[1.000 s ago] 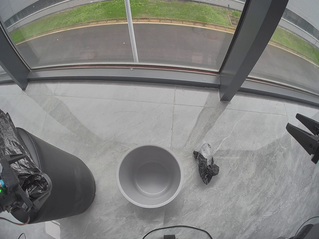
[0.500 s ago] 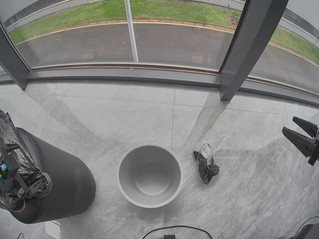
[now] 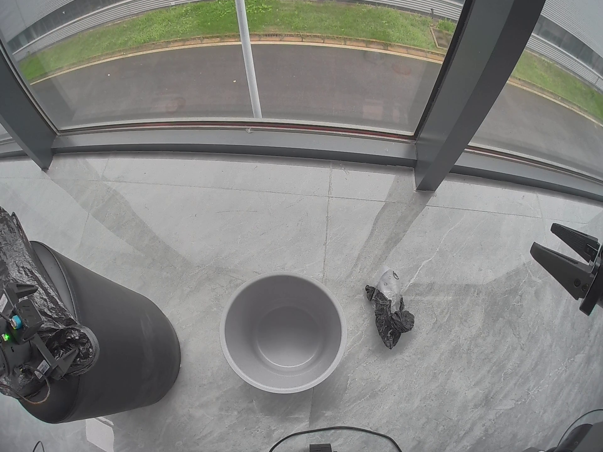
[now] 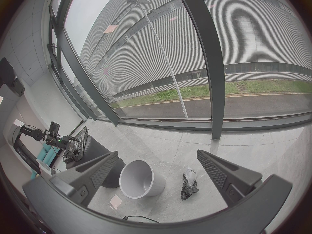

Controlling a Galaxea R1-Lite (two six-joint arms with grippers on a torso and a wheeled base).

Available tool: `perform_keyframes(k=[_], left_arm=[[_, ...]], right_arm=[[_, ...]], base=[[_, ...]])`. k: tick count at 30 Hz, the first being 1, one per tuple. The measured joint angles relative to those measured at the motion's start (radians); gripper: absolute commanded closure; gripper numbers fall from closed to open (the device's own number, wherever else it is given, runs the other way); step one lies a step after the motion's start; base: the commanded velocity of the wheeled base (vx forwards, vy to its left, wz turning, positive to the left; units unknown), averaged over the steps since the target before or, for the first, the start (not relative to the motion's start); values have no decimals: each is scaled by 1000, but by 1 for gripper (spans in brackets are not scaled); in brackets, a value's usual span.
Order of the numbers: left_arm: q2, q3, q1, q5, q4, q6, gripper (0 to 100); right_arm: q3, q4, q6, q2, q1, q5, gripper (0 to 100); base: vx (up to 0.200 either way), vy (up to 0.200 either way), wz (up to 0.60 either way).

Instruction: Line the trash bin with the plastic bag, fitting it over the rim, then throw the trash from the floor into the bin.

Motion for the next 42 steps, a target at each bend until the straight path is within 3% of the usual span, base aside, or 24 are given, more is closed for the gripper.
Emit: perform_keyframes(k=[13, 19, 20, 37, 42], left_arm=[[99, 17, 1, -4, -167, -3, 0], [131, 19, 1, -3, -163, 0, 0], [136, 19, 1, -3, -163, 0, 100], [171, 16, 1, -9, -180, -15, 100], [142, -4, -17, -53, -247, -147, 100]], right_arm=[[4, 0, 0, 7, 0, 0, 0], [4, 1, 0, 8, 0, 0, 0], [4, 1, -1, 8, 0, 0, 0], [2, 1, 0, 7, 0, 0, 0], [1, 1, -2, 7, 0, -1, 0]], base=[[0, 0, 0], [0, 0, 0], [0, 0, 0], [0, 0, 0], [0, 0, 0]])
